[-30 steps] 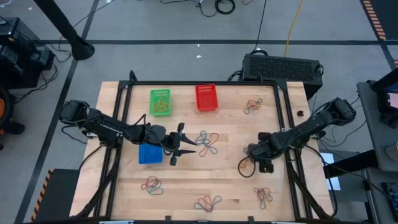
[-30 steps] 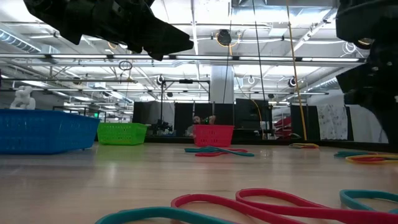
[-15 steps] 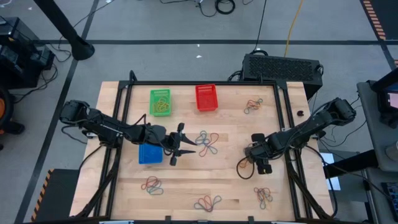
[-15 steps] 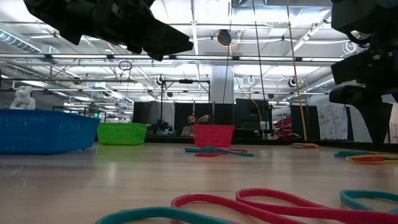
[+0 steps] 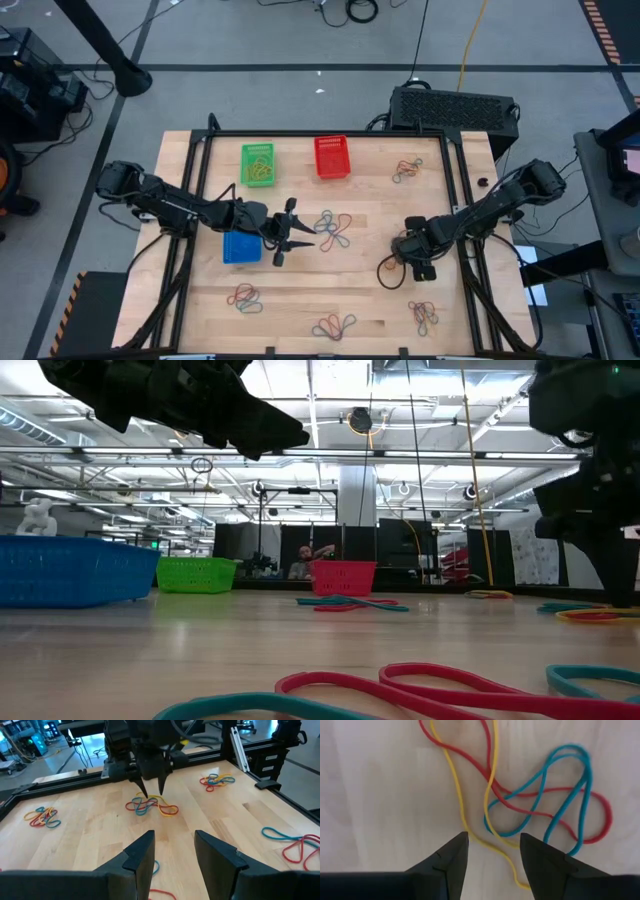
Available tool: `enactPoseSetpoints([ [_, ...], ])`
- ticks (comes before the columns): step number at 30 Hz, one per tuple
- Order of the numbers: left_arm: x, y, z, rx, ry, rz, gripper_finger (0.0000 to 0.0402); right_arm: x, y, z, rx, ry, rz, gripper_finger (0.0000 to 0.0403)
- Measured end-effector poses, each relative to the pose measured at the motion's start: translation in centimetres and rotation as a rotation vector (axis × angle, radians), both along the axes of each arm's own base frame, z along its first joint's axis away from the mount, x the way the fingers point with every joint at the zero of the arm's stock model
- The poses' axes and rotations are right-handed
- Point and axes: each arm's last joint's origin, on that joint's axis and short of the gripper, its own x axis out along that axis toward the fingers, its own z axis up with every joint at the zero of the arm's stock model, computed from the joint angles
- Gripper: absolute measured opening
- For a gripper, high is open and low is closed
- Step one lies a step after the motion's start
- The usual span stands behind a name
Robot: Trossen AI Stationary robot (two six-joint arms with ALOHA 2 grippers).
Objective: Sort rubber bands into baskets
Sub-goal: Put the yellow rubber band into the green bin
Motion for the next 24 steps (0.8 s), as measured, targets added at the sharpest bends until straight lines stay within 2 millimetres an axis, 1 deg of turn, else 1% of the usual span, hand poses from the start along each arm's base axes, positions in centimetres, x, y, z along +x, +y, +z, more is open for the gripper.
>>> enactPoseSetpoints([
  [6,0.0,0.0,0.0,-0.002,0.001,0.001,0.0148,0.3,0.1,-1.4,-0.029,0.08,0.022,0.0171],
  [8,0.0,0.0,0.0,-0.005,0.001,0.001,0.0148,0.3,0.1,-1.5,-0.038,0.1,0.022,0.017],
  [10,0.0,0.0,0.0,-0.005,0.002,0.001,0.0148,0.3,0.1,-1.6,-0.04,0.106,0.019,0.0159],
  [13,0.0,0.0,0.0,-0.005,0.002,0.001,0.0148,0.2,0.1,-1.4,-0.037,0.103,-0.013,0.012],
  [15,0.0,0.0,0.0,-0.003,0.001,0.001,0.0148,0.1,0.1,-1.3,-0.032,0.097,-0.04,0.0081],
  [17,0.0,0.0,0.0,-0.002,0.0,0.001,0.0148,-0.1,0.0,-1.1,-0.029,0.09,-0.076,0.0034],
  [18,0.0,0.0,0.0,-0.003,0.001,0.001,0.0148,-0.1,0.0,-1.0,-0.028,0.083,-0.092,0.0018],
  [19,0.0,0.0,0.0,-0.003,0.001,0.001,0.0148,-0.2,0.0,-0.8,-0.025,0.075,-0.113,0.001],
  [24,0.0,0.0,0.0,-0.007,-0.002,0.002,0.0148,-0.9,-0.3,0.4,0.0,0.045,-0.223,0.0002],
])
